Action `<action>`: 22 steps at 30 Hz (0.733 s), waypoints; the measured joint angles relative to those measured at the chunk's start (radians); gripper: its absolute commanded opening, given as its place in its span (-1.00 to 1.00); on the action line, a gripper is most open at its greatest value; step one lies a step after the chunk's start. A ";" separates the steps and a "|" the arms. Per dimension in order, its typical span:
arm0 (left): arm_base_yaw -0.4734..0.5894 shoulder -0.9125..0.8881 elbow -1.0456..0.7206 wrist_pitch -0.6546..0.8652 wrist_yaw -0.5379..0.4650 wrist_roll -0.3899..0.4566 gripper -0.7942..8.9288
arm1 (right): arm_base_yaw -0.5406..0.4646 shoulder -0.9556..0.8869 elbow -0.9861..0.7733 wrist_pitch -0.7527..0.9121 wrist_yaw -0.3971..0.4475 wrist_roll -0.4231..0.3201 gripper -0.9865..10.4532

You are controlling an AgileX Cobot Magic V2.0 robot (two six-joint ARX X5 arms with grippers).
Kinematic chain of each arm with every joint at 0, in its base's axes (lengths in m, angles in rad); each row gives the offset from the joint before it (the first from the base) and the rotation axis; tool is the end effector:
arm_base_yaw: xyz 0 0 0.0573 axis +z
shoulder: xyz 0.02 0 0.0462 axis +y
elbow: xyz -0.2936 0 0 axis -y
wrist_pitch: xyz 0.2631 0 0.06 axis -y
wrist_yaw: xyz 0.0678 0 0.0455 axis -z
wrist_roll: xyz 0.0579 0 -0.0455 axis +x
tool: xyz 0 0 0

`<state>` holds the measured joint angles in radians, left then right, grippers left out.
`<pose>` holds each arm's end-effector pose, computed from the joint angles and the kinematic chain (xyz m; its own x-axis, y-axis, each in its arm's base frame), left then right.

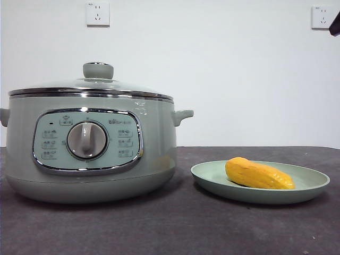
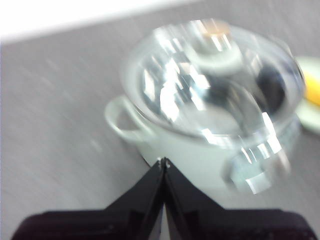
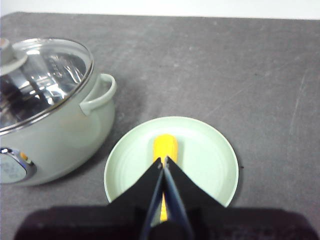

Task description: Take the corn out from the steamer,put the corn on the plate,close the lid

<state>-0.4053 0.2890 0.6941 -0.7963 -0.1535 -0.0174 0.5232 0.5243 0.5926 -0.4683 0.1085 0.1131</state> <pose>0.0699 -0.0204 0.2983 0.8999 -0.2197 -0.3768 0.2536 0.9664 0.0422 0.1241 0.0644 0.2795 0.8473 0.3637 -0.3871 -0.3696 0.9271 0.0621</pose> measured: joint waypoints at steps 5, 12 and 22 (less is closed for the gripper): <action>0.243 -0.084 -0.106 0.349 0.006 0.010 -0.84 | 0.000 0.000 0.000 -0.014 0.000 0.000 -0.82; 0.410 -0.111 -0.394 0.493 0.086 0.010 -0.84 | 0.000 0.000 0.000 -0.015 0.000 0.000 -0.82; 0.431 -0.248 -0.649 0.592 0.128 -0.005 -0.84 | 0.000 0.000 0.000 -0.016 0.000 0.000 -0.82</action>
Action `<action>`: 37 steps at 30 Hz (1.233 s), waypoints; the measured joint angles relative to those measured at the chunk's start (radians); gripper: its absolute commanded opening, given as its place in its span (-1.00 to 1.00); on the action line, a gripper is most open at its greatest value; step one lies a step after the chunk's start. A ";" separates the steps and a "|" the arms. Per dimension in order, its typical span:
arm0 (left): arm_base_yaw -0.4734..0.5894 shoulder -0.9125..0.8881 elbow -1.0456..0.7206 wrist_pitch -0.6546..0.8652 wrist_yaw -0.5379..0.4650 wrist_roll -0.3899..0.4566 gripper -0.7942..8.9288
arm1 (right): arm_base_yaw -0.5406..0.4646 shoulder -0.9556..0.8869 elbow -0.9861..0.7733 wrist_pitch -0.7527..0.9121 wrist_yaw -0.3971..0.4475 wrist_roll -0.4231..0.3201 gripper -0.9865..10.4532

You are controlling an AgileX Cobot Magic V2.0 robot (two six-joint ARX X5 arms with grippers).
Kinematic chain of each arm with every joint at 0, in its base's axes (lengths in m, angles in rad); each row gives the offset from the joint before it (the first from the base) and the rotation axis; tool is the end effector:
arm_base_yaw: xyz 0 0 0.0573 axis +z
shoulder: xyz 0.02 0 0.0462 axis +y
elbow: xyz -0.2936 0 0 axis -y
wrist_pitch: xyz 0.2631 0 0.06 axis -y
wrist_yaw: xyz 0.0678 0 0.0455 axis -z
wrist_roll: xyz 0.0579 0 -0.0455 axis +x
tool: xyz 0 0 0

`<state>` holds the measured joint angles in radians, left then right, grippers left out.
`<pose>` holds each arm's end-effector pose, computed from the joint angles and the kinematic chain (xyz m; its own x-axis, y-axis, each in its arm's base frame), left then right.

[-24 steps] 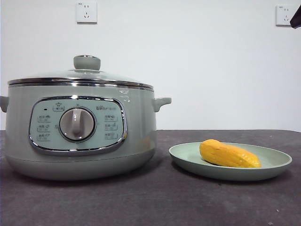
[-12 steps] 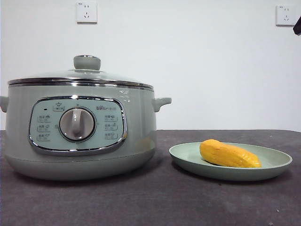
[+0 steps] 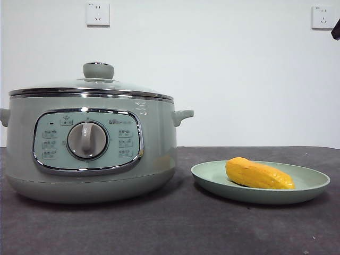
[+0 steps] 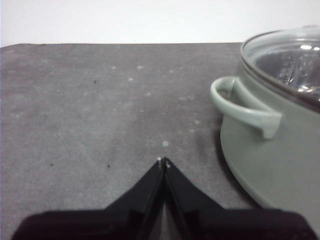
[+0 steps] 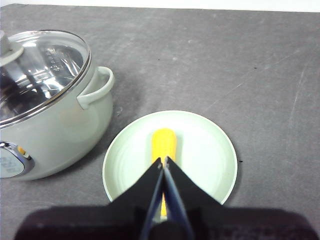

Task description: Take the corn out from the steamer,put the corn on the plate,close the lid

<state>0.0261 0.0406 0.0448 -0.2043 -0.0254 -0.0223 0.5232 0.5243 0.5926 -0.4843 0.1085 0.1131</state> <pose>0.1126 0.0044 0.1515 0.9787 0.0510 -0.1987 -0.0554 0.9983 -0.0168 0.1234 0.0640 0.2776 0.8418 0.3606 -0.4017 -0.3688 0.9276 0.0598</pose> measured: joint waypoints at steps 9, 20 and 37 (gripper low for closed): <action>0.005 -0.032 -0.014 -0.017 0.000 -0.005 -0.84 | 0.000 0.000 0.000 -0.002 0.000 0.000 -0.82; 0.005 -0.032 -0.014 -0.017 0.000 -0.005 -0.84 | 0.000 0.000 0.000 -0.002 0.000 0.000 -0.82; 0.005 -0.032 -0.014 -0.017 0.000 -0.005 -0.84 | 0.000 0.000 0.000 -0.002 0.001 -0.001 -0.82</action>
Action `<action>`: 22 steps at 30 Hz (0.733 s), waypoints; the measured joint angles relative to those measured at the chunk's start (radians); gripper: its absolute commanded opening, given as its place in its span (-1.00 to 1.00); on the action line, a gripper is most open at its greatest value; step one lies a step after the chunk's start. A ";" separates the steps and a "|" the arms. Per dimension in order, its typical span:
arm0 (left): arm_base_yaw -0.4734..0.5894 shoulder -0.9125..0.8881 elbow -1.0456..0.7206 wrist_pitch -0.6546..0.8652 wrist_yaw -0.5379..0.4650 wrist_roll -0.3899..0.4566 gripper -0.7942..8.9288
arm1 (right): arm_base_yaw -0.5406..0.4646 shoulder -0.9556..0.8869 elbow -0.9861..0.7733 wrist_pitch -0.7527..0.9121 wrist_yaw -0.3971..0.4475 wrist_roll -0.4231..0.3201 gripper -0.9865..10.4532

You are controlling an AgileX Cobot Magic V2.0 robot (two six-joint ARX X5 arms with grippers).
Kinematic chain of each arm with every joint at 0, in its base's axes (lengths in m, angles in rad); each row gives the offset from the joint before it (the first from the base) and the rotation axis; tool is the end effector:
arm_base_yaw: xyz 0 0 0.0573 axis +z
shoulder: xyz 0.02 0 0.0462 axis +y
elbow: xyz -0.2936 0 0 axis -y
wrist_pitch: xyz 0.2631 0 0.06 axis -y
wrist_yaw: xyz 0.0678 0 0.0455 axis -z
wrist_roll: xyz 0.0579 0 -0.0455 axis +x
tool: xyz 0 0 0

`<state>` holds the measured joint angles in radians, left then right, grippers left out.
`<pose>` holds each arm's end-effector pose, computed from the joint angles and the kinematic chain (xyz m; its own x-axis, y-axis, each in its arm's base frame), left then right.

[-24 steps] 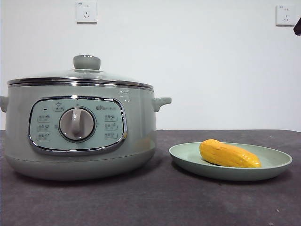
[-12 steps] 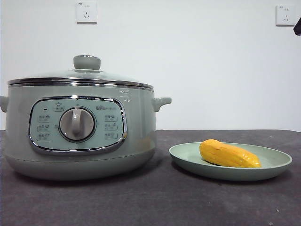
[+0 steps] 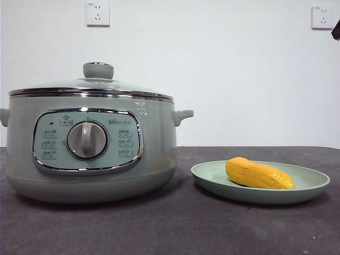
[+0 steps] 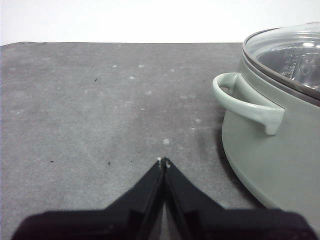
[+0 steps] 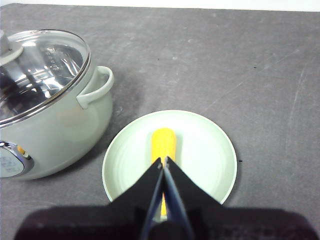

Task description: Take the corn out from the steamer,put the corn on the plate,close the lid

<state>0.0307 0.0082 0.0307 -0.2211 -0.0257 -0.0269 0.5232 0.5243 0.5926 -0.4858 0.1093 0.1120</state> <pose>0.1112 0.0049 0.1470 0.9788 0.0558 -0.1972 -0.0611 0.9979 -0.0213 0.1234 0.0639 0.2775 0.8416 0.3595 -0.4031 -0.3685 0.9278 0.0582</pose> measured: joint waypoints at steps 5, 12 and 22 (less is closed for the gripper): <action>0.000 0.000 0.000 0.000 0.000 0.000 -0.84 | -0.034 -0.037 -0.006 0.006 -0.008 -0.076 -0.82; 0.000 0.000 0.000 0.000 0.000 0.000 -0.84 | -0.282 -0.190 -0.136 0.203 -0.184 -0.180 -0.82; 0.000 0.000 0.000 0.000 0.000 0.000 -0.84 | -0.419 -0.415 -0.416 0.292 -0.214 -0.192 -0.82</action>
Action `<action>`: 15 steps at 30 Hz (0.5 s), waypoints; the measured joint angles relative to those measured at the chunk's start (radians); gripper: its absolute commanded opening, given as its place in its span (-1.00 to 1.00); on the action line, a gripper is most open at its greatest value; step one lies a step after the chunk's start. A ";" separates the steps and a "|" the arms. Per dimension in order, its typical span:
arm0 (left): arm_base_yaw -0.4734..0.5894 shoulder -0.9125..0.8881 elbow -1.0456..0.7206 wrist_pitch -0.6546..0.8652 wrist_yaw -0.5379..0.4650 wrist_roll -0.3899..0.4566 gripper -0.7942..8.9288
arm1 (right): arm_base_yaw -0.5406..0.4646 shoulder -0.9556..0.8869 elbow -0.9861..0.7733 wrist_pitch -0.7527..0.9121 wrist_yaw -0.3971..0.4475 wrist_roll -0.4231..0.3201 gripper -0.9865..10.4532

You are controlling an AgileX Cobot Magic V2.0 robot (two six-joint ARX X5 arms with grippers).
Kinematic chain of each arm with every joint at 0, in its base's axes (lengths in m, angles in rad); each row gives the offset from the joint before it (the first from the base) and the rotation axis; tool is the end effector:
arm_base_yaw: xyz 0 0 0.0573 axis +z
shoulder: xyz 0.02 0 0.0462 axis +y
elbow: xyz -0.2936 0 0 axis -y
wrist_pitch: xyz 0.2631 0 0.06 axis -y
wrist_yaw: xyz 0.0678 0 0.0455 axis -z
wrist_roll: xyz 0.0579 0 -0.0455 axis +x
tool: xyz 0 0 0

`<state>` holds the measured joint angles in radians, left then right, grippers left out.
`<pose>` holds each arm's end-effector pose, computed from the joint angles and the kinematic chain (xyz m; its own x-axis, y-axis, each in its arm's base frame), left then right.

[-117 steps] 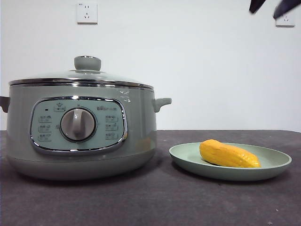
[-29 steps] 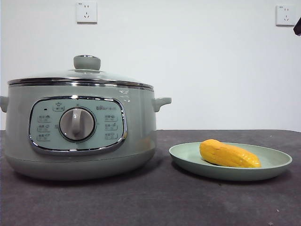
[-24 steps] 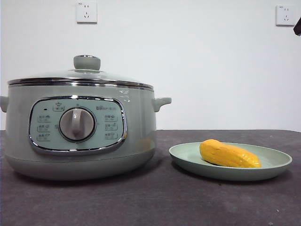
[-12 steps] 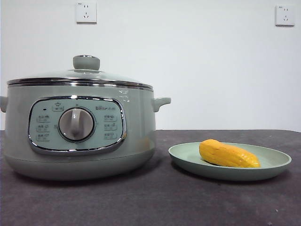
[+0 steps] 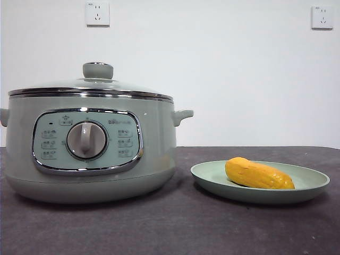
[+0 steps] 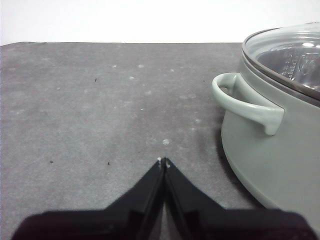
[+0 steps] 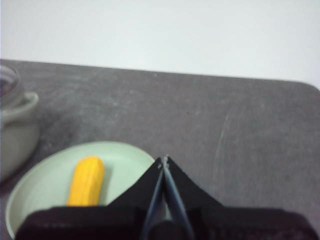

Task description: Take the corn out from the steamer,put the corn on the plate,close the lid

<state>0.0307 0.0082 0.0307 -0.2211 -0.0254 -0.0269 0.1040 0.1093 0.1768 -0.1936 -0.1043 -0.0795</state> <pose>0.1112 0.0049 0.1470 0.9788 0.0555 -0.1972 -0.0609 0.9979 -0.0214 0.1098 0.0175 0.1974 0.9705 0.2060 -0.1251 -0.2153 0.9743 -0.0657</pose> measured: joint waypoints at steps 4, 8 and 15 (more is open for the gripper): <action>0.000 0.000 0.000 0.000 0.000 0.000 -0.84 | 0.000 -0.046 -0.086 0.001 0.000 0.001 -0.82; 0.000 0.000 0.000 0.000 0.000 0.000 -0.84 | 0.000 -0.084 -0.138 0.002 0.000 0.016 -0.82; 0.000 0.000 0.000 0.000 0.000 0.000 -0.84 | 0.000 -0.105 -0.154 0.013 0.000 0.032 -0.82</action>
<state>0.0307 0.0082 0.0307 -0.2211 -0.0254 -0.0269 0.1043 0.0040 0.0231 -0.1806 -0.1040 -0.0475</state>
